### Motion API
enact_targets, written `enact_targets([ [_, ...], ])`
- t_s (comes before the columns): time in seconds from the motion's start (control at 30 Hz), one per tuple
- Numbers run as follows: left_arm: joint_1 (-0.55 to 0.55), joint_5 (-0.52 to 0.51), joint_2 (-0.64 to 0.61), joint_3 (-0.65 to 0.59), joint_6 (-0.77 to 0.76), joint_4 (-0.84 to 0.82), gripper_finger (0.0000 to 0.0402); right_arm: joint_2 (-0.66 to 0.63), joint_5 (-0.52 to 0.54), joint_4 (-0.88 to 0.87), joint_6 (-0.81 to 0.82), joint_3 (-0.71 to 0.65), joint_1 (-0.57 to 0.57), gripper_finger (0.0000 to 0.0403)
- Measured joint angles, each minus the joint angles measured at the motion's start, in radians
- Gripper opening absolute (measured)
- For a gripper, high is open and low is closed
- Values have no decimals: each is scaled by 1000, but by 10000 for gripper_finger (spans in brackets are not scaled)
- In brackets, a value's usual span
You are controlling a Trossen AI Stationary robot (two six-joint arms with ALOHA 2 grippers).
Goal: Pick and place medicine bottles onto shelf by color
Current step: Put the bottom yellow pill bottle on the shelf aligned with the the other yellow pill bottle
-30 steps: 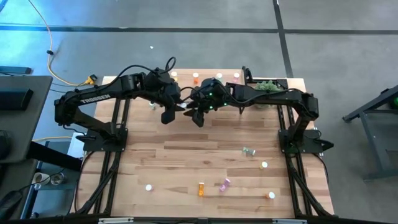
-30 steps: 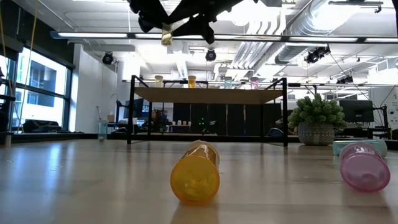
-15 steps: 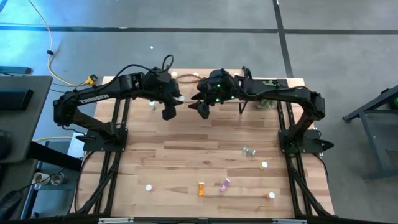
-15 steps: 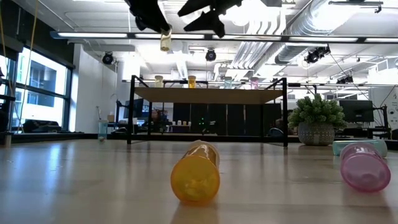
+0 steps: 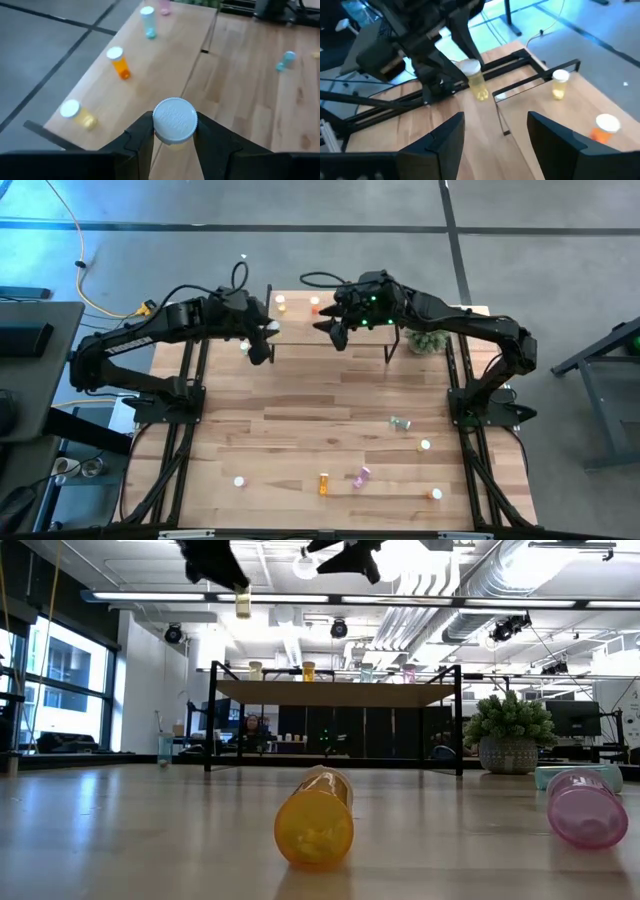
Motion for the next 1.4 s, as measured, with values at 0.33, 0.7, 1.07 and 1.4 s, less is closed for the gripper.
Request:
enact_targets([
  [0.33,127,42,-30,-201,38,230,115,-1,74,23,-21,0,-3,206],
  [0.7,266,129,59,-242,105,310,115,-1,119,23,-17,0,-4,206],
  [1.07,278,148,118,-242,122,334,115,0,155,23,-24,0,-4,206],
  [1.4,279,115,122,-242,139,326,115,0,156,22,-24,0,-4,206],
])
